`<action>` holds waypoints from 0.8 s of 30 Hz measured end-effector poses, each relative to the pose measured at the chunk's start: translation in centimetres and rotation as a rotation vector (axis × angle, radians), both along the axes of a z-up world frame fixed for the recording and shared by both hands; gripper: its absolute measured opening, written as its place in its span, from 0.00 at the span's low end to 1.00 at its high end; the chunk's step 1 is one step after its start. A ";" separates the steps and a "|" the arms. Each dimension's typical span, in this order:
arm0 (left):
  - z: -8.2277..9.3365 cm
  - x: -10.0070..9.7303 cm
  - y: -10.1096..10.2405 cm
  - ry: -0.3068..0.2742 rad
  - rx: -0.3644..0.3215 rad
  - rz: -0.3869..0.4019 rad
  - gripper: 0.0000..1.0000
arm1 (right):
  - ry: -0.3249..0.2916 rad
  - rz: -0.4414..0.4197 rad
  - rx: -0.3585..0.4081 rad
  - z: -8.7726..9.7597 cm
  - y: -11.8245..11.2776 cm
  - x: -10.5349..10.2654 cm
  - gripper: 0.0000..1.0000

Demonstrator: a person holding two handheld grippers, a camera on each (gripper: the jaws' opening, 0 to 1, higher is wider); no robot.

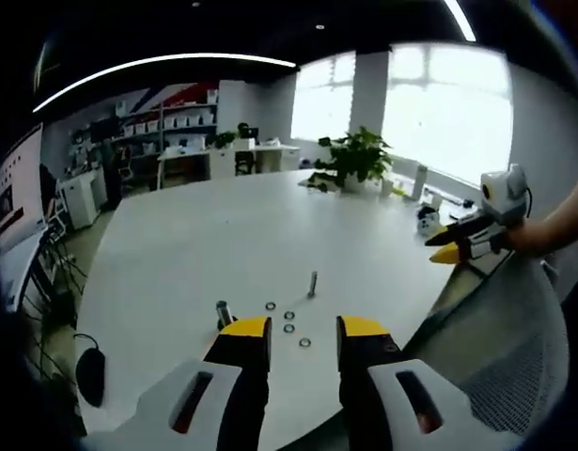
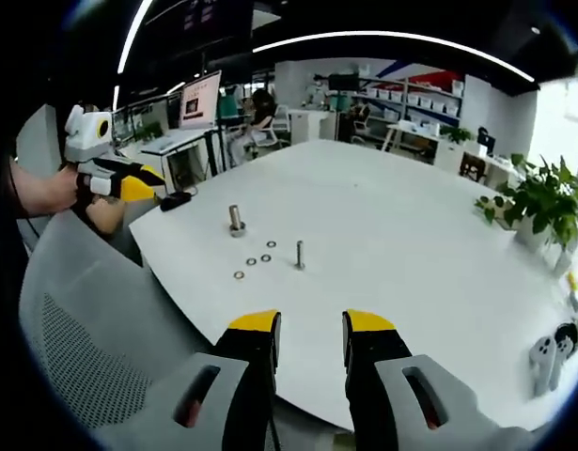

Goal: Place the washer onto the threaded stud by aligning its center hole with the stud, sliding it down to the base, and recovering from edge contact or off-axis alignment until the washer reaches the visible bottom stop.

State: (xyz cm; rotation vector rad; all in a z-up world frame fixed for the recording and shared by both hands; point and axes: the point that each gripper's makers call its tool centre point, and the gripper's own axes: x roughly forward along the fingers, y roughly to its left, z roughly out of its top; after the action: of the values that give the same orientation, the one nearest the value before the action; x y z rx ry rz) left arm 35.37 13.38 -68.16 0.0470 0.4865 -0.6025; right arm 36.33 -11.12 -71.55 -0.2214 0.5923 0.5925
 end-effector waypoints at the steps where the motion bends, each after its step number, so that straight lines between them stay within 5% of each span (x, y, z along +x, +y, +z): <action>1: 0.0 0.0 -0.1 0.001 0.002 -0.002 0.26 | -0.003 0.001 -0.001 0.0 0.0 0.0 0.29; 24: -0.3 0.1 0.5 -0.008 0.048 0.008 0.26 | -0.008 -0.010 0.027 0.8 0.3 0.5 0.29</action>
State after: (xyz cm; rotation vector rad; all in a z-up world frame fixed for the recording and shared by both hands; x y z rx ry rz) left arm 35.46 13.85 -68.41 0.0931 0.4931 -0.5822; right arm 36.87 -10.85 -70.77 -0.1951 0.5771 0.5892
